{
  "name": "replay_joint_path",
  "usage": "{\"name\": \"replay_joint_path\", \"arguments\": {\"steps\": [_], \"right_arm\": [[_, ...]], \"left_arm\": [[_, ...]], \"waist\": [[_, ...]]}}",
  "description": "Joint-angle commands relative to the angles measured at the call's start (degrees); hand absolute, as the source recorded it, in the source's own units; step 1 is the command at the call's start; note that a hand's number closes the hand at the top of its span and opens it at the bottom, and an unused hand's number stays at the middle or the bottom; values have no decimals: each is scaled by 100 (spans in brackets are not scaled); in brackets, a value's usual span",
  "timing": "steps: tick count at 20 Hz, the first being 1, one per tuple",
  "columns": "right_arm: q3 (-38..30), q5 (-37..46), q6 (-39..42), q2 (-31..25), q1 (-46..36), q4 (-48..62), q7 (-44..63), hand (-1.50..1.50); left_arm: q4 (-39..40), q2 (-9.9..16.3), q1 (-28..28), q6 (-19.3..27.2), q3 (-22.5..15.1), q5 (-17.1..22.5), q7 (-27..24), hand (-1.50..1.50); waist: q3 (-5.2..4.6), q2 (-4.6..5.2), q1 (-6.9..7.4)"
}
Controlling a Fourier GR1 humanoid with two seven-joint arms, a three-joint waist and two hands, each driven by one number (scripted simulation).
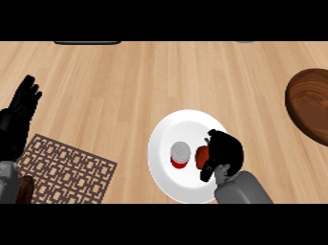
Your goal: Pick the bell pepper from the plate and place it in the bowl
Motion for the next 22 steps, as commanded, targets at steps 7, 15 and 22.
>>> {"name": "replay_joint_path", "arguments": {"steps": [7, 15, 22], "right_arm": [[-81, -168, -721, 40, -459, 1197, -651, 150], [-41, 705, -973, -137, -151, 633, -492, 150], [-2361, 274, -1476, -822, -2503, 2438, -37, 150]], "left_arm": [[-526, -334, 129, 19, -15, -360, 329, 0], [-96, -330, 166, -234, 308, -367, -133, 0], [88, -532, -99, -285, 52, -366, -202, 0]], "waist": [[3, -1, 22], [1, -8, -18], [7, 134, 244]]}}
